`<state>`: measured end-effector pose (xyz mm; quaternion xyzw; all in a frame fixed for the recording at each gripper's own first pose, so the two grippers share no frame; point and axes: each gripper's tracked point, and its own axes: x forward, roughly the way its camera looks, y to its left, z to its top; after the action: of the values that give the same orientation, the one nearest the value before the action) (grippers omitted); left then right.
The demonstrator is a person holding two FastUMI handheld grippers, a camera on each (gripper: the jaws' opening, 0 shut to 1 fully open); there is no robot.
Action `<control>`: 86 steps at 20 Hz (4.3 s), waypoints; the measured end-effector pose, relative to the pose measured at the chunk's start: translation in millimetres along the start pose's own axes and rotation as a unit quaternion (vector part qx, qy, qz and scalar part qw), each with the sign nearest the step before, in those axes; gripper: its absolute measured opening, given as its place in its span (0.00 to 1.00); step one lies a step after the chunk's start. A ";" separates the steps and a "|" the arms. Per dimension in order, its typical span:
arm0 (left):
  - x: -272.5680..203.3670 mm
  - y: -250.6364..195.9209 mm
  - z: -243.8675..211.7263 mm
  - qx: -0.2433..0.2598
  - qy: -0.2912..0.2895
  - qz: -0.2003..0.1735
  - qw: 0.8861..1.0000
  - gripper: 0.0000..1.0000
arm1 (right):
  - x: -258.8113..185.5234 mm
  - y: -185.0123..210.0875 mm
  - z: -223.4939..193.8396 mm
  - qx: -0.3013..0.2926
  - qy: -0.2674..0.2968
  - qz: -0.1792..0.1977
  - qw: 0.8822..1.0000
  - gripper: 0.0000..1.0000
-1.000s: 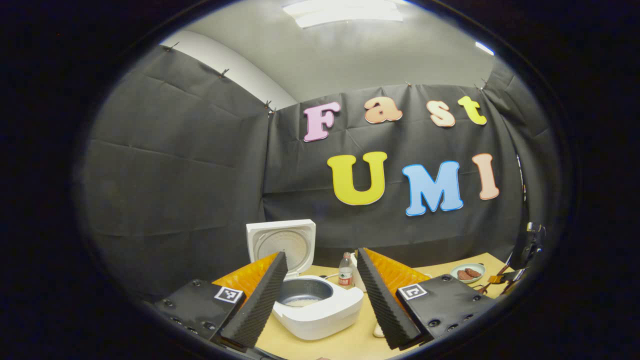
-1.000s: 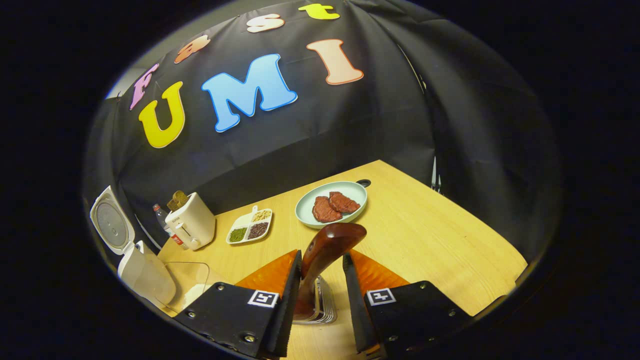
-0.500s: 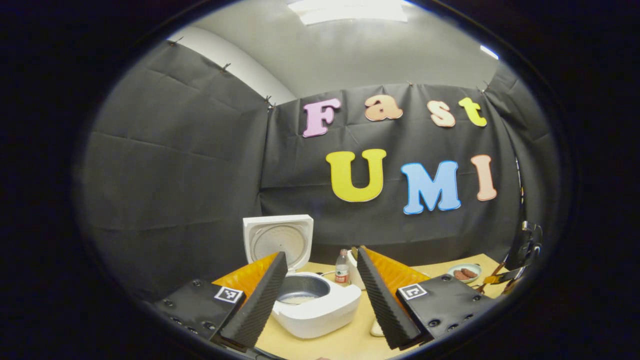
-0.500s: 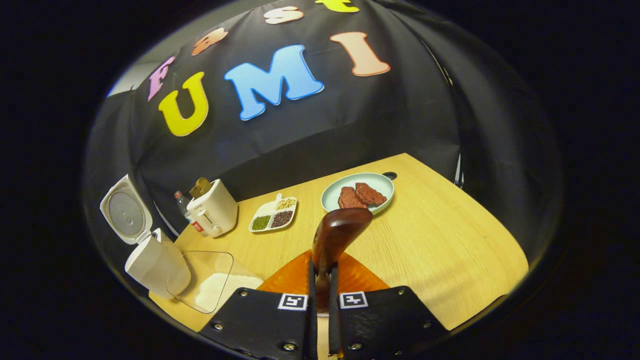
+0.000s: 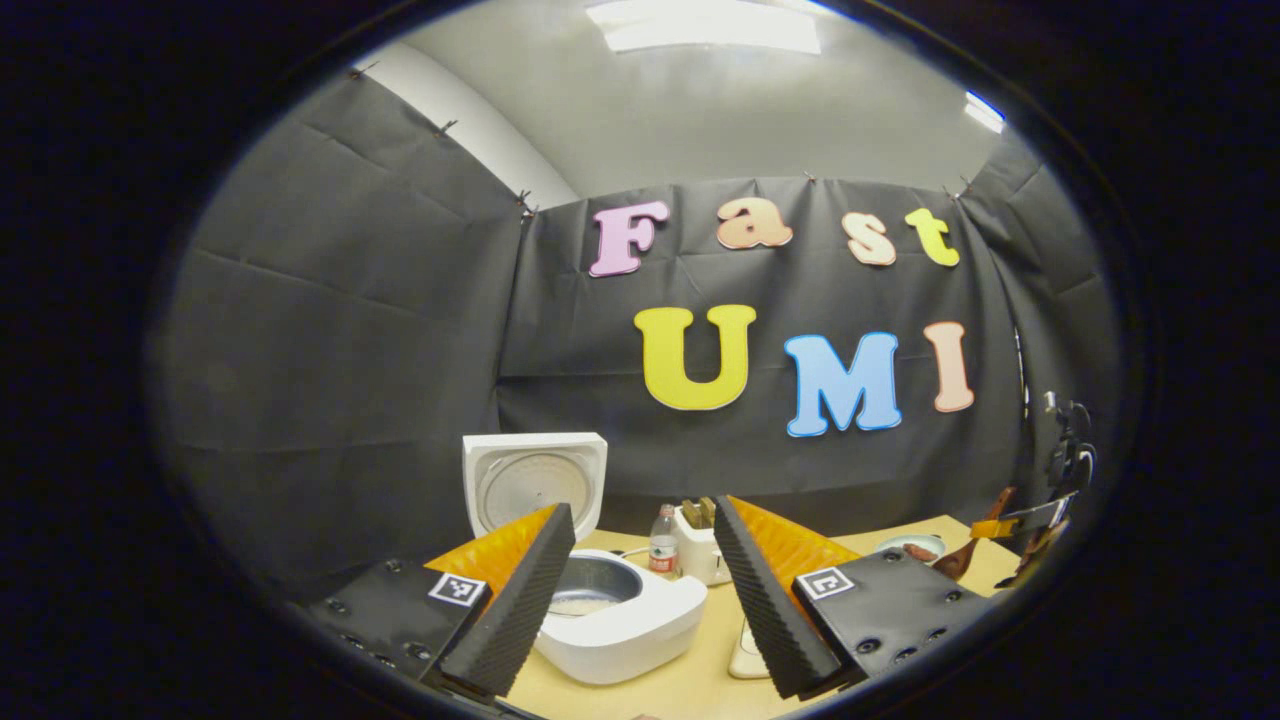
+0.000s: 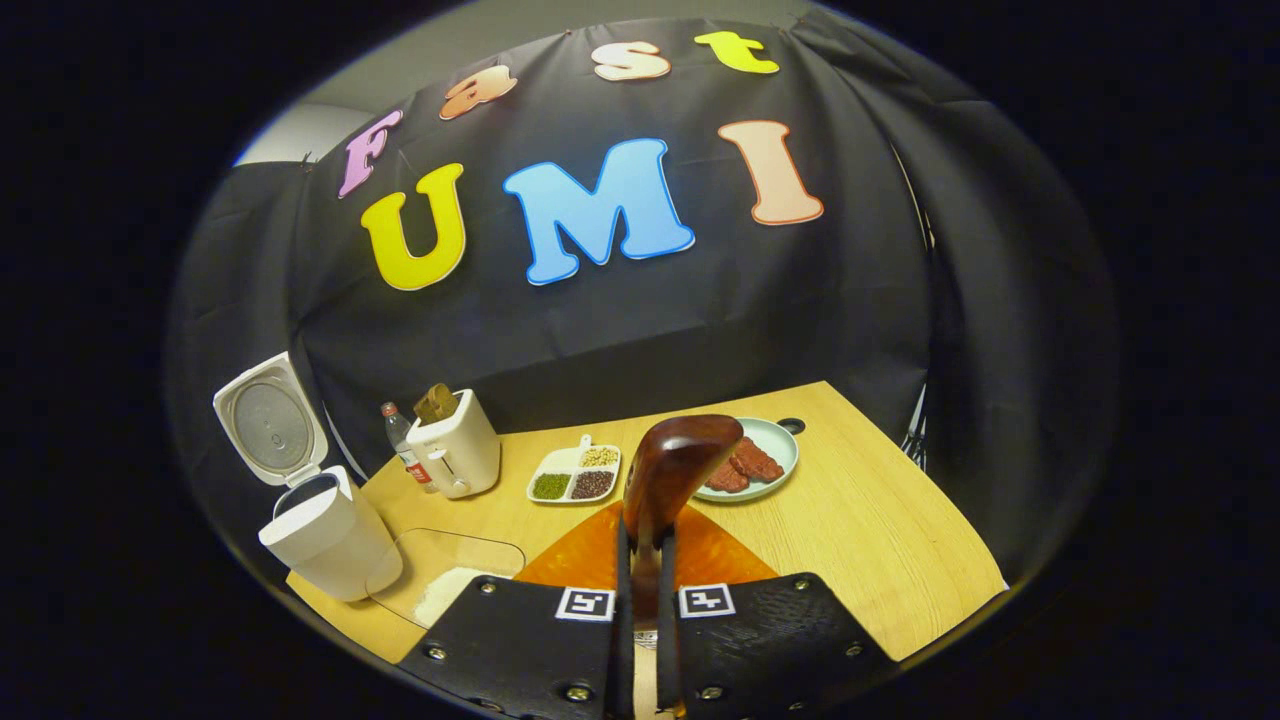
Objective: Close the left gripper, press the button to open the rice cooker; take a wooden spoon from the chopstick holder with the right hand, scoop a spoonful of rice and pour it into the rice cooker, then put the wooden spoon back into the chopstick holder.
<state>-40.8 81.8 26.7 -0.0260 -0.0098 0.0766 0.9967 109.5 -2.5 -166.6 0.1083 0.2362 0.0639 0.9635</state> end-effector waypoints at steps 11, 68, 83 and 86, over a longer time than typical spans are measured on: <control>4.4 54.4 -18.1 -0.001 0.009 0.009 1.000 0.97 | 20.2 94.1 1.3 -0.004 -0.014 0.049 0.999 0.09; -13.7 143.5 -17.6 0.019 0.000 0.055 0.998 0.97 | 60.9 238.6 -28.9 0.441 0.094 0.201 0.870 0.09; -42.9 197.5 -33.0 0.000 0.019 0.116 0.993 0.97 | 66.7 421.6 3.8 0.327 0.110 0.315 0.884 0.09; -52.2 206.5 -41.3 -0.007 0.027 0.129 0.991 0.97 | 71.4 459.5 -1.2 0.294 0.113 0.332 0.889 0.09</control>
<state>-122.8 275.5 -26.3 -0.0365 0.0201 0.2034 0.9782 138.6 455.1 -89.4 0.4506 0.3014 0.3197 0.7771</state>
